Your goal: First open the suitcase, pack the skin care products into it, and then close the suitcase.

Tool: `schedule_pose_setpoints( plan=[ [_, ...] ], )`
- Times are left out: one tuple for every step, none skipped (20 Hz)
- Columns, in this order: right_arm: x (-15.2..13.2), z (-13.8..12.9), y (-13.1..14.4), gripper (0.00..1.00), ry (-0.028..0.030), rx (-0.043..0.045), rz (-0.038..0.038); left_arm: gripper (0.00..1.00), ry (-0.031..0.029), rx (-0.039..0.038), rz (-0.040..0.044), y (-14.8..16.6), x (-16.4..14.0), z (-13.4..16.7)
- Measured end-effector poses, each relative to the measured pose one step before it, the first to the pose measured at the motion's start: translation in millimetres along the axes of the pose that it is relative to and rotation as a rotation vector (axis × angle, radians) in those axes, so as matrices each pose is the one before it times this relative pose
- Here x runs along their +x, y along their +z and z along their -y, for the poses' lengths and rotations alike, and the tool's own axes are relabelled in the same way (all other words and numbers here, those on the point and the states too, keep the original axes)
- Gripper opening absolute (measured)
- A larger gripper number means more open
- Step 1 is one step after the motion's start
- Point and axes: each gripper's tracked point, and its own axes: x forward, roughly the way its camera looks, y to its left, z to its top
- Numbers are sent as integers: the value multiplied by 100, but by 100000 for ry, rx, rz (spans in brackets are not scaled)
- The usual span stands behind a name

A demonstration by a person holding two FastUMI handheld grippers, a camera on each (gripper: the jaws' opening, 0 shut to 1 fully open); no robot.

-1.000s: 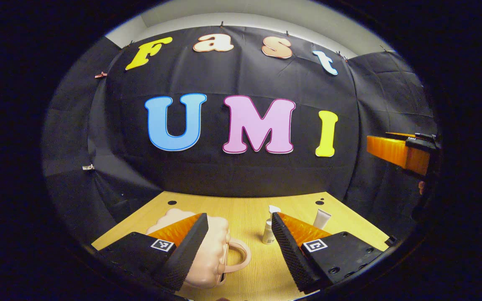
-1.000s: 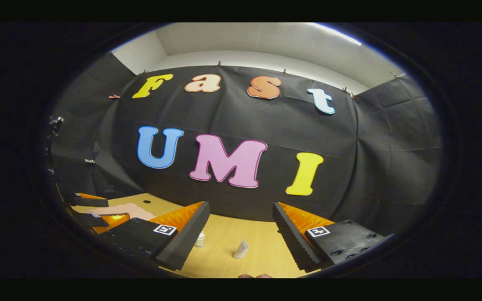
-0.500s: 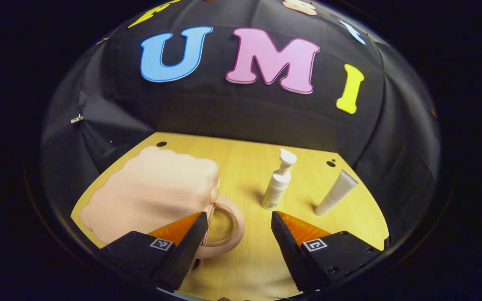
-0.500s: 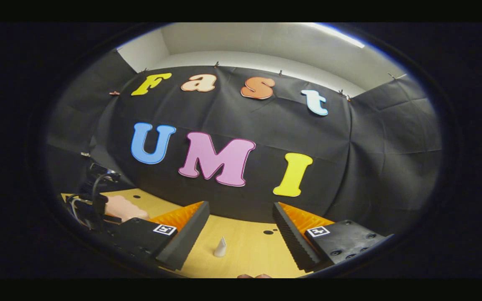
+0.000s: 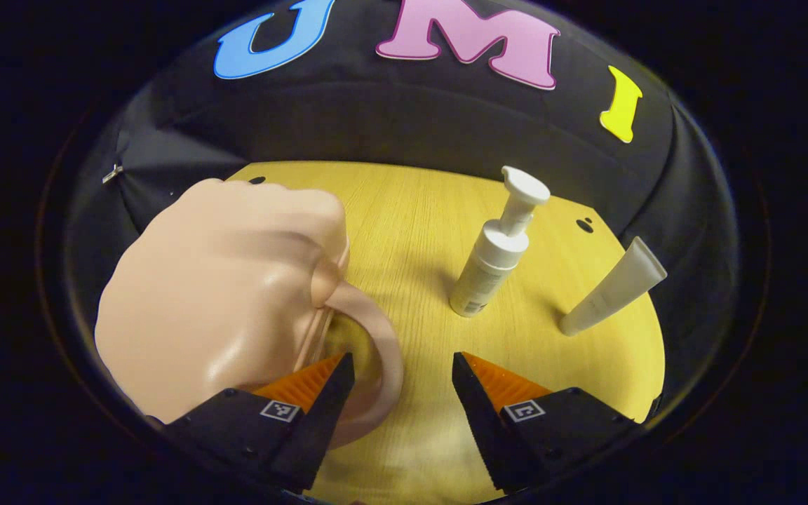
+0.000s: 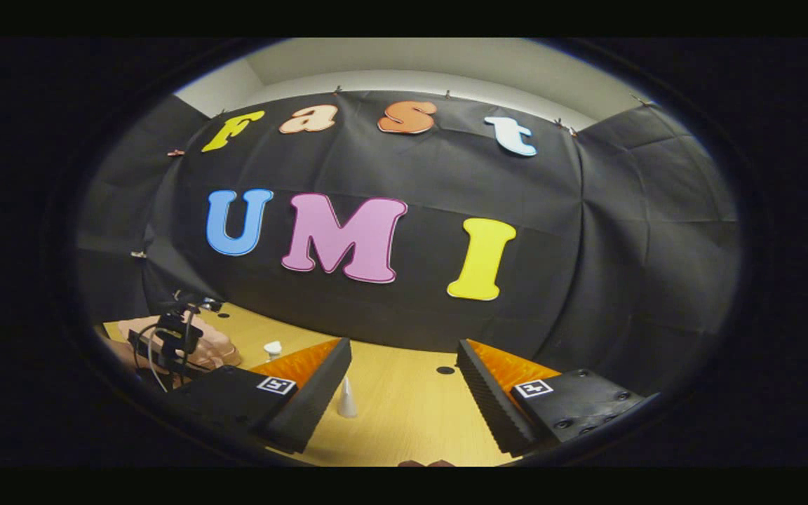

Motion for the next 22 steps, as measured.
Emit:
schedule_pose_setpoints(
  plan=[
    [249,691,-350,96,-573,-342,-816,86,612,-59,-904,-103,384,-141],
    [141,762,-198,96,-789,-769,-451,75,-481,-120,164,112,208,42],
    [44,706,13,96,-1202,-580,-201,47,1160,887,791,188,-143,-476],
    [-66,761,-63,96,-1587,302,153,19,-1169,2158,419,381,-198,346],
    [-119,517,-190,97,-1185,1344,-220,18,-795,2534,-372,137,-592,56],
    [-22,226,-464,96,-810,1635,-1280,12,-357,1739,-846,297,-334,30],
    [-155,75,-697,96,-694,1188,-2119,10,-160,1308,-892,346,-428,-4],
    [-150,30,-532,96,-691,622,-1982,6,-441,1207,-686,551,-595,12],
    [-76,23,-292,97,-907,322,-1229,10,-628,1143,117,504,-754,-163],
    [-137,69,47,96,-1094,402,504,6,-1159,1320,668,845,-921,-216],
    [-211,-102,440,97,-1136,324,1093,6,-2718,153,947,679,-1276,-173],
    [-121,-237,300,96,-1103,-34,793,6,-2102,314,975,1017,-1496,-212],
    [-86,-367,190,96,-1111,-433,787,6,-1709,247,861,983,-1515,-604],
    [-211,-460,309,96,-1024,-540,663,6,-1223,-348,1809,1349,-1737,-743],
    [-146,-453,355,97,-659,-324,725,6,-1283,-211,1612,1291,-1741,-796],
    [-188,-658,567,96,-415,-187,1132,6,-738,191,1432,1417,-1907,-1044],
    [-146,-650,474,96,-404,-110,1167,6,-133,241,1966,1429,-1883,-1467],
    [-91,-775,382,96,-320,-61,751,6,222,-120,2014,1542,-1673,-1660],
    [-75,-858,236,97,-75,-82,441,6,522,-831,1900,1216,-1515,-2066],
    [-25,-853,394,96,-138,38,600,6,731,-1504,1508,1329,-1284,-2357],
    [32,-875,417,96,81,216,440,6,1103,-1805,1492,991,-1180,-2553],
    [-70,-1097,398,96,87,94,576,6,1657,-1028,760,993,-741,-2676]
  ],
)
